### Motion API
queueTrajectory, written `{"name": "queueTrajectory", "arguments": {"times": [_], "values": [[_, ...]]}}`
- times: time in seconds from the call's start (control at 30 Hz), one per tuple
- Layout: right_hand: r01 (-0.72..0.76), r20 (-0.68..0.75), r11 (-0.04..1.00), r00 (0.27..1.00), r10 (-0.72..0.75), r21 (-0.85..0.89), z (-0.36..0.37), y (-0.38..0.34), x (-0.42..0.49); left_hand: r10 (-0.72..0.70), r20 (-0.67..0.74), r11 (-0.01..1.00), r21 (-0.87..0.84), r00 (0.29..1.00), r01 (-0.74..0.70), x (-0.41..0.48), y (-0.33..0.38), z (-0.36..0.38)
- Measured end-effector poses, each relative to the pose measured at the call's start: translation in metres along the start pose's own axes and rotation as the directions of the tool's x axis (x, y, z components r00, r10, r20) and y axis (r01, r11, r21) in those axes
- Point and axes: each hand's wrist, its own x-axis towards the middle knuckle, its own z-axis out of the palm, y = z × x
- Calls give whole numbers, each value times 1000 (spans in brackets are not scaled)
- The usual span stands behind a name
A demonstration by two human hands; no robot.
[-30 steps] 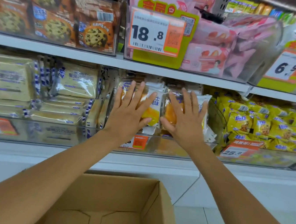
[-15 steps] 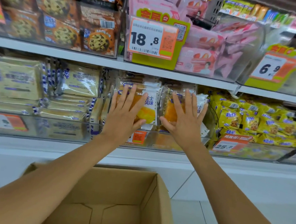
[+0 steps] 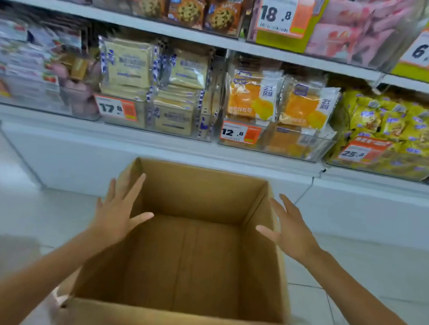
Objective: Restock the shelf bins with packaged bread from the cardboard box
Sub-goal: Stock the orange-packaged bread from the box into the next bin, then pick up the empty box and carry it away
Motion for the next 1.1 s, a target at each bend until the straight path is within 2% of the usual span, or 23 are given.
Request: {"name": "queueTrajectory", "arguments": {"times": [0.1, 0.2, 0.3, 0.5, 0.6, 0.67, 0.77, 0.9, 1.1], "values": [[-117, 149, 993, 982, 116, -1, 33, 7, -36, -175, 151, 977, -96, 973, 191, -49, -43, 15], [-301, 248, 950, 929, 273, 82, 60, 20, -48, -296, 304, 891, -254, 905, 377, -64, -59, 24], [-459, 329, 862, 865, 379, 214, 80, 31, -52, -279, 341, 886, -269, 898, 377, -66, -57, 24], [-469, 389, 790, 864, 319, 394, 89, 31, -50, -243, 437, 752, -478, 866, 453, -61, -46, 25], [-512, 459, 731, 835, 302, 451, 83, 40, -66, -211, 507, 695, -523, 836, 493, -60, -48, 20], [-540, 489, 700, 818, 304, 468, 82, 52, -84, -204, 604, 651, -505, 771, 567, -59, -52, 12], [-590, 513, 665, 787, 344, 459, 83, 52, -104, -257, 685, 638, -410, 682, 652, -55, -58, 8], [-622, 505, 656, 766, 397, 427, 78, 30, -107, -247, 677, 697, -373, 693, 613, -54, -37, 1], [-711, 538, 600, 689, 486, 367, 41, 32, -132, -201, 752, 708, -332, 628, 623, -42, 7, -37]]}}
